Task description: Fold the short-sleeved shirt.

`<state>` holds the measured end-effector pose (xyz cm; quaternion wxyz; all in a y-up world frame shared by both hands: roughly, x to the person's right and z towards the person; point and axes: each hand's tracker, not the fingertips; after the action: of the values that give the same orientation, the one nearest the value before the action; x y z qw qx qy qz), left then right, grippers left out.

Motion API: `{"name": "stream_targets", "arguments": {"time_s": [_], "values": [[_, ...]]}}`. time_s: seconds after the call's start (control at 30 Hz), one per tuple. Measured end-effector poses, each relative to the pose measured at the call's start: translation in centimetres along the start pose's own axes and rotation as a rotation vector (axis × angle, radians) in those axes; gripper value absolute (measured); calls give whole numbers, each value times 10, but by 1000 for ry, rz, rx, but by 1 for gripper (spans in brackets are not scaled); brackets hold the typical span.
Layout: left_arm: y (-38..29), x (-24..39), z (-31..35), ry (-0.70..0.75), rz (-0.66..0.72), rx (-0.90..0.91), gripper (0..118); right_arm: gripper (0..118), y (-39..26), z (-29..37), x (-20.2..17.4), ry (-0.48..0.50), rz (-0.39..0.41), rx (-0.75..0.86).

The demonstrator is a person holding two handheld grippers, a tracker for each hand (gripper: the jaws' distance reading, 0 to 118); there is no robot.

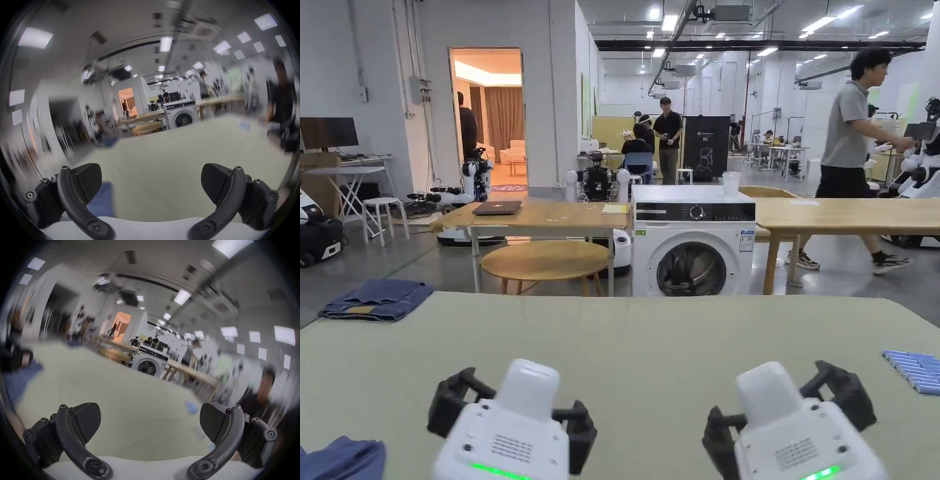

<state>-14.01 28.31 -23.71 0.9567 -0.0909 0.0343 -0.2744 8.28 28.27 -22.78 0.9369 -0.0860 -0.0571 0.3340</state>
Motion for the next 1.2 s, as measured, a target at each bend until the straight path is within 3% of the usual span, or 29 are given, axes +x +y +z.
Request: {"name": "stream_targets", "arguments": {"time_s": [0.13,0.17,0.2,0.23,0.27,0.37,0.4,0.47,0.5,0.53,0.57,0.6,0.63,0.7,0.77,0.83,0.93,1.2], "values": [[-50,59,4,165,-959,182,118,118,-57,8,-75,-191,1096,195],[-67,68,4,191,-1159,210,118,118,-75,8,-84,-204,1276,226],[-81,75,4,213,-1307,234,118,118,-86,11,-91,-157,1351,252],[-94,79,7,200,-1396,240,118,118,-94,15,-97,-84,1302,250],[-96,82,8,160,-1365,221,118,118,-94,16,-99,-37,1247,221],[-86,76,8,64,-1074,116,118,118,-79,14,-94,33,955,73],[-78,70,8,38,-955,86,118,118,-69,13,-80,78,817,43],[-59,51,8,-6,-700,38,118,118,-45,11,-48,204,431,-31],[-51,32,10,-58,-556,92,118,118,-34,11,-26,279,186,-38],[-42,19,17,-53,-395,151,118,118,-28,12,-1,344,-65,10],[-34,8,22,-24,-252,173,118,118,-24,15,16,354,-252,64],[-28,-3,27,-28,-94,211,118,118,-22,19,27,321,-387,111],[-21,-14,33,-44,46,238,118,118,-20,23,33,289,-471,136],[-19,-30,39,-117,302,261,118,118,-19,33,41,242,-579,188],[-23,-36,43,-194,403,270,118,118,-24,42,41,226,-608,231],[-31,-33,47,-150,499,251,118,118,-29,50,29,152,-640,216],[-40,-24,56,-128,537,299,118,118,-44,55,15,144,-725,187],[-39,-4,64,-134,489,301,118,118,-63,49,6,103,-752,71]]}}
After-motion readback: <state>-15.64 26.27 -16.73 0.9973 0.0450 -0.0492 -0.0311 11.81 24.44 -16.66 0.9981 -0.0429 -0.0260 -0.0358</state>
